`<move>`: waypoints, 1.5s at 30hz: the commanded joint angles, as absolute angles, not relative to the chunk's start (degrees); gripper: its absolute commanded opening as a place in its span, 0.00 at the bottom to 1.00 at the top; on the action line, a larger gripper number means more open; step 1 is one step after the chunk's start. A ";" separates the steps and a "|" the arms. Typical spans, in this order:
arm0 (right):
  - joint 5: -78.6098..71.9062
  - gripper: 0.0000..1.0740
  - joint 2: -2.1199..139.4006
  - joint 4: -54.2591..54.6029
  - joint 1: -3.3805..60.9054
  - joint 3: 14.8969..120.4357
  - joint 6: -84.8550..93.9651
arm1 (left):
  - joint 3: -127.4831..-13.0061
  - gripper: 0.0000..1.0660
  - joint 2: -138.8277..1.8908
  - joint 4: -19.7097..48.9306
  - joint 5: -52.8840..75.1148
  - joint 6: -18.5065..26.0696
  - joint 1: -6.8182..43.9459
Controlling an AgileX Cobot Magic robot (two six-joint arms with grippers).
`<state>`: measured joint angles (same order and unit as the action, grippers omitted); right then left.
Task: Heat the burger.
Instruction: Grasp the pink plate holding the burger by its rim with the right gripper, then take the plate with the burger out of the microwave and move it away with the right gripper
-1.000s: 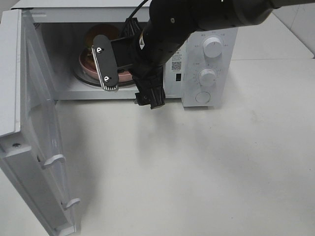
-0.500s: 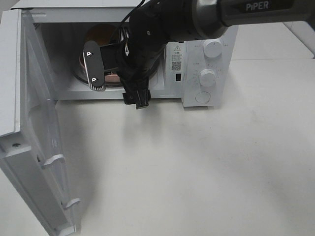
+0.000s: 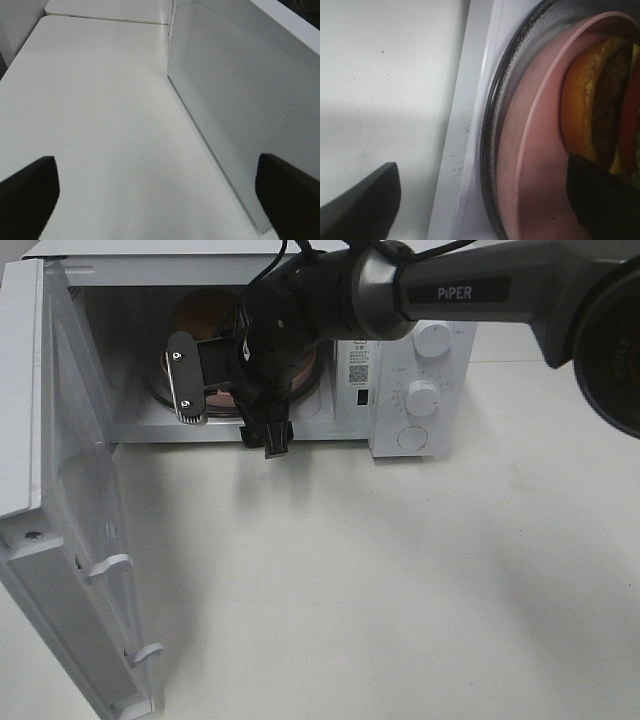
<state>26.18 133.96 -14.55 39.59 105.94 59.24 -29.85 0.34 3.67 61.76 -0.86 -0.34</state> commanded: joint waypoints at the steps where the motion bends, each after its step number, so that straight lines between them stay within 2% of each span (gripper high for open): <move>1: 26.18 0.80 135.22 -14.50 38.73 107.83 58.50 | -29.68 0.94 1.32 4.07 61.25 -1.03 -0.57; 21: 22.69 0.73 140.15 -13.81 36.67 112.47 57.87 | -29.68 0.94 1.32 3.78 61.25 -1.03 -0.57; 23: 21.66 0.64 140.66 -13.41 36.67 112.47 55.52 | -29.68 0.94 1.32 3.78 61.25 -1.03 -0.57; 24: 21.66 0.64 140.66 -13.41 36.67 112.47 55.52 | -29.68 0.94 1.32 3.78 61.25 -1.03 -0.57; 25: 21.14 0.54 140.72 -12.83 36.67 112.47 55.52 | -29.68 0.94 1.32 3.78 61.25 -1.03 -0.57; 26: 21.14 0.54 140.72 -12.83 36.67 112.47 55.52 | -29.68 0.94 1.32 3.78 61.25 -1.03 -0.57; 27: 20.97 0.48 140.78 -12.78 36.67 112.47 55.52 | -29.68 0.94 1.32 3.78 61.25 -1.03 -0.57; 28: 20.97 0.36 140.78 -12.78 36.67 112.47 55.52 | -29.68 0.94 1.32 3.78 61.25 -1.03 -0.57; 29: 20.97 0.36 140.78 -12.78 36.67 112.47 55.52 | -29.68 0.94 1.32 3.78 61.25 -1.03 -0.57; 30: 20.91 0.23 140.78 -12.78 36.67 112.47 55.52 | -29.68 0.94 1.32 3.78 61.25 -1.03 -0.57; 31: 20.91 0.23 140.78 -12.78 36.67 112.47 55.52 | -29.68 0.94 1.32 3.78 61.25 -1.03 -0.57; 32: 21.03 0.10 140.78 -12.55 36.67 112.47 55.52 | -29.68 0.94 1.32 3.78 61.25 -1.03 -0.57; 33: 21.26 0.05 140.72 -12.20 36.67 112.47 55.52 | -29.68 0.94 1.32 3.78 61.25 -1.03 -0.57; 34: 21.26 0.05 140.72 -12.20 36.67 112.47 55.52 | -29.68 0.94 1.32 3.78 61.25 -1.03 -0.57; 35: 21.94 0.00 140.66 -11.29 36.67 112.47 55.52 | -29.68 0.94 1.32 3.78 61.25 -1.03 -0.57; 45: 24.64 0.00 139.06 -11.29 37.07 112.36 55.81 | -29.68 0.94 1.32 3.78 61.25 -1.03 -0.57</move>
<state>25.21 140.09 -10.26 37.59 112.07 56.15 -29.85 0.34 3.55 61.76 -0.86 -0.34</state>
